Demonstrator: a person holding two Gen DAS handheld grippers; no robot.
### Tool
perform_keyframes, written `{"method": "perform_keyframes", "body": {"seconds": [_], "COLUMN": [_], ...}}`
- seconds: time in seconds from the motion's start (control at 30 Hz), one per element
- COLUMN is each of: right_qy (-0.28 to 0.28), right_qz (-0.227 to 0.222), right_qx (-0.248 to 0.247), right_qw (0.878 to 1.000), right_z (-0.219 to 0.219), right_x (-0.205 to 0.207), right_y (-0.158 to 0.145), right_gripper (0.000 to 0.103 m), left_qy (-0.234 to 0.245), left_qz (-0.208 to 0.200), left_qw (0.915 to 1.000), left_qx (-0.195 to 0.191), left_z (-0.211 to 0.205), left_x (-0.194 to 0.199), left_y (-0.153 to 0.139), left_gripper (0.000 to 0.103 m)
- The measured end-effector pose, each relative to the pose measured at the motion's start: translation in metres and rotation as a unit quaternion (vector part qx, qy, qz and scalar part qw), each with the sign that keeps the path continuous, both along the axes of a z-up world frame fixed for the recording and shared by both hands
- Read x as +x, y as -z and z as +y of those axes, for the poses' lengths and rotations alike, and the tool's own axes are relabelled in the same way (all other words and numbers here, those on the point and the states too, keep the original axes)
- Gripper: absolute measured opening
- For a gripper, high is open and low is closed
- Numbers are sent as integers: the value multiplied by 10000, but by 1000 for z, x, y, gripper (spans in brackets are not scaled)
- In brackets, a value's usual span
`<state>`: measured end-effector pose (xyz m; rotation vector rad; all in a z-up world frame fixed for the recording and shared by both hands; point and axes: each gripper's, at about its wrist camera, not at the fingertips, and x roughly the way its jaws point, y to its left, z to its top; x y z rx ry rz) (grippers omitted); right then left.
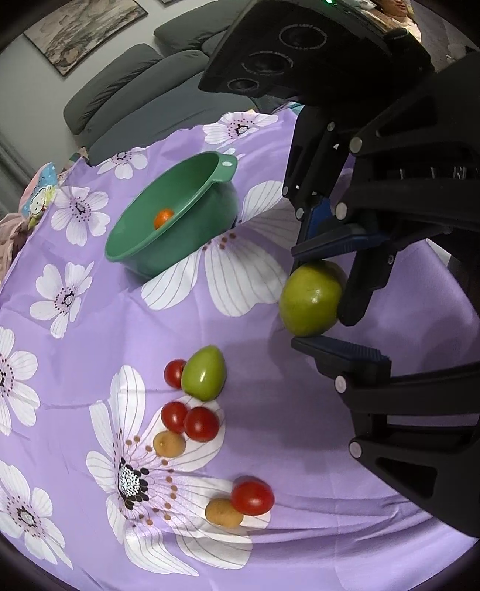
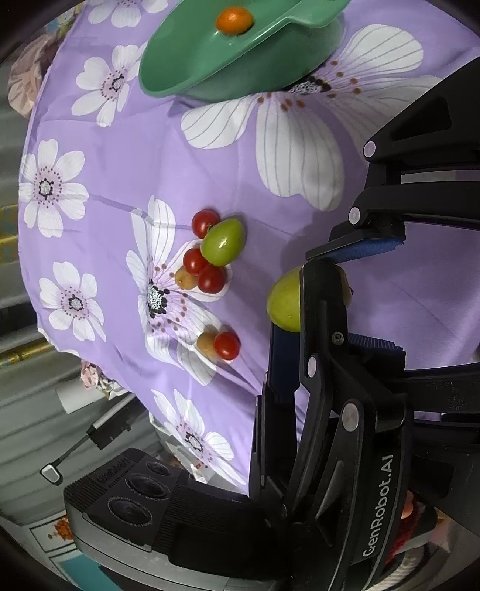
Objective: Organize fruits
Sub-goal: 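Carry the green plum with the left tool over the green bowl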
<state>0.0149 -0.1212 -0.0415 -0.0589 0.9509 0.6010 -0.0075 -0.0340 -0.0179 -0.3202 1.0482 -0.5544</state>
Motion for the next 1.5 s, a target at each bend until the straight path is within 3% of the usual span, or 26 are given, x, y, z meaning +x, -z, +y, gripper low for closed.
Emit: {"method": "perform_keyframes", "body": {"seconds": [0.97,1.5], "right_qy": [333,857], "right_qz": [-642,-1166], "right_qx": [639,736], "right_qw": [9953,9867], "right_z": [-47,-90], "right_x": [2,22], "right_y": [-26,-48], "right_gripper": [38,38], "left_qy": [318,724], "left_qz": [-621,-1049], "left_qw": [9960,9905], "left_qx": [550,520], "left_z": [-53,-97], "left_x": [16,54], "left_y": [-39,-62], "left_gripper": [41,41]}}
